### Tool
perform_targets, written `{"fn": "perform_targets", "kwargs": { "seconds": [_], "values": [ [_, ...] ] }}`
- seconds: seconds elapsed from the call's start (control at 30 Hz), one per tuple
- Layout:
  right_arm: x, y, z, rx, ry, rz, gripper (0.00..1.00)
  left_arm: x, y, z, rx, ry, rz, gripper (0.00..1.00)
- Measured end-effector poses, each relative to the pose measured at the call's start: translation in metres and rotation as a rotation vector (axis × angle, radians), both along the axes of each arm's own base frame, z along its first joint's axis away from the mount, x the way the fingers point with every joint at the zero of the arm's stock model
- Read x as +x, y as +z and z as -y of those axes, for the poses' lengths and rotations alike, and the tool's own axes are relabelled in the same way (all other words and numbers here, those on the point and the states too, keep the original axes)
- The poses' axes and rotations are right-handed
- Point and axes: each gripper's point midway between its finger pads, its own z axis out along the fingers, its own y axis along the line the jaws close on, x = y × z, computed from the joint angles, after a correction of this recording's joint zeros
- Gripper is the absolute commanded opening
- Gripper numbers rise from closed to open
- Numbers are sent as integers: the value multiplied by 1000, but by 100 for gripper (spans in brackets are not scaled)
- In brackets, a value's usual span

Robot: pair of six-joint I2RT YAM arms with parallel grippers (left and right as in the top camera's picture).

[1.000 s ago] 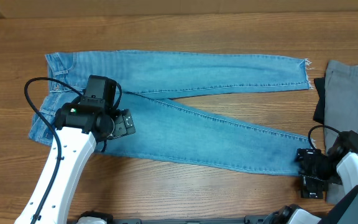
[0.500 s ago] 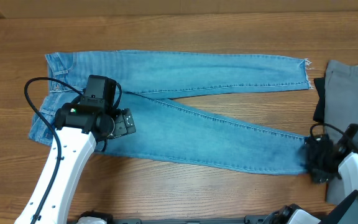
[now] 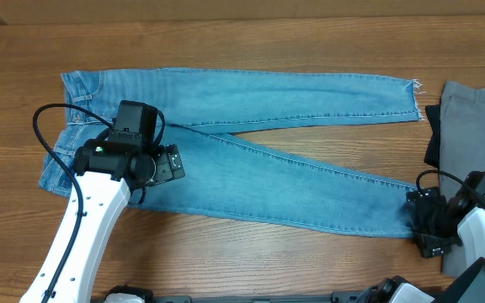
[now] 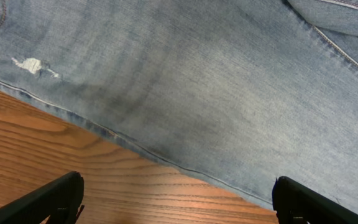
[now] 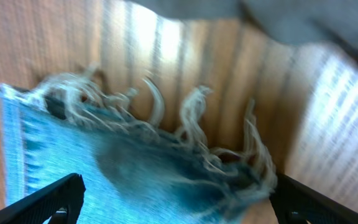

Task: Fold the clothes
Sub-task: 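Close both grippers on the lower waist corner and lower leg hem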

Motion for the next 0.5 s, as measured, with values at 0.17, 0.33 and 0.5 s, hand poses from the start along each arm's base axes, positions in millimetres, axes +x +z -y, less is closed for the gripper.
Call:
{"fn": "perform_targets", "kwargs": {
  "seconds": [0.17, 0.33, 0.5],
  "values": [
    [-23, -3, 0, -17, -52, -111, 100, 0, 0, 1, -3, -1, -2, 100],
    [-24, -1, 6, -47, -76, -111, 100, 0, 0, 1, -3, -1, -2, 100],
    [-14, 0, 9, -50, -84, -66, 100, 0, 0, 1, -4, -1, 1, 100]
  ]
}}
